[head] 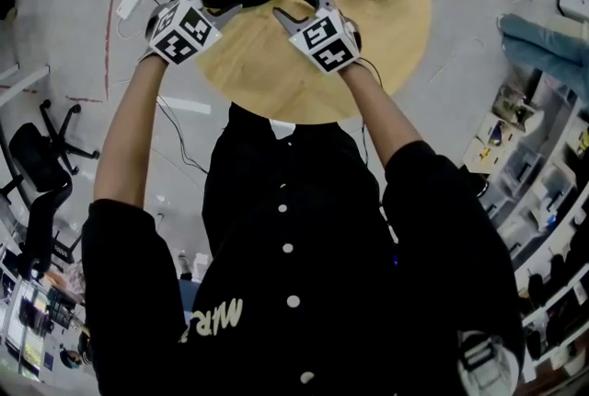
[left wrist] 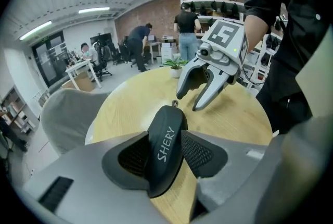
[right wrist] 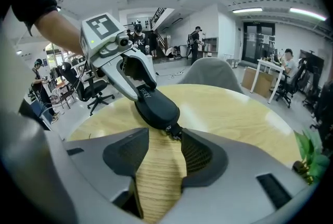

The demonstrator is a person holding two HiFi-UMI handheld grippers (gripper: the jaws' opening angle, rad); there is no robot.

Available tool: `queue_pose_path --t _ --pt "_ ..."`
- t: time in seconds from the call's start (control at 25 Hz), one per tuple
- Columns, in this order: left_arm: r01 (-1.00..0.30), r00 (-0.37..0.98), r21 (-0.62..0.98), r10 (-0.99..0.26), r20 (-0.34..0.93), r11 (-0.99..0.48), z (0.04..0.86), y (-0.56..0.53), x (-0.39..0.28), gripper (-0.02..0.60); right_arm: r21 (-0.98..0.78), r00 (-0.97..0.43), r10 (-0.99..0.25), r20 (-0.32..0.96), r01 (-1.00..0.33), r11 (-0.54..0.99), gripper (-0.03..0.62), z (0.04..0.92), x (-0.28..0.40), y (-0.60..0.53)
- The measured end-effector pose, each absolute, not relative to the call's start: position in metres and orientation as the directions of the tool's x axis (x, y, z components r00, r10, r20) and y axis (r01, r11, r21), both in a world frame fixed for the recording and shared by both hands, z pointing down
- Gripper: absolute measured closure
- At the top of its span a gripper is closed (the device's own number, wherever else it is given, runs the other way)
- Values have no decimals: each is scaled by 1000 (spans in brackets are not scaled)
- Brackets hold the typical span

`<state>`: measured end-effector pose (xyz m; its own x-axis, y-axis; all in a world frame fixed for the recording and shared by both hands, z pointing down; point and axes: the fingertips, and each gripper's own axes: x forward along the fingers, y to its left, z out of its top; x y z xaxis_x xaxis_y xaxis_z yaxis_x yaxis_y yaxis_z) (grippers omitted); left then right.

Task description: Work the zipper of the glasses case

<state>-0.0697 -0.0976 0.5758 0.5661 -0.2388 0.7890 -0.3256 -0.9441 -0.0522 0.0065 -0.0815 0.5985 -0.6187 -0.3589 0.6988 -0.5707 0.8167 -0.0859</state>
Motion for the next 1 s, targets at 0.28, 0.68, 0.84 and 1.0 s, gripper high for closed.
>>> queue_pose_path --t 0.28,0.68,0.84,1.0 --pt "-290 560 31 -143 816 -956 577 -99 -68 394 4 -549 -362 754 -547 837 421 612 1 -83" --pt "-270 570 76 -96 816 -960 578 -102 -67 394 148 -451 -399 798 -495 856 473 629 -6 -92" --pt "-262 576 89 -82 813 -961 577 -103 -68 394 209 -424 -421 801 -461 862 507 629 -8 -97" --pt "-254 580 93 -75 811 -963 577 -103 -67 394 261 -410 -430 805 -407 876 556 628 -4 -99"
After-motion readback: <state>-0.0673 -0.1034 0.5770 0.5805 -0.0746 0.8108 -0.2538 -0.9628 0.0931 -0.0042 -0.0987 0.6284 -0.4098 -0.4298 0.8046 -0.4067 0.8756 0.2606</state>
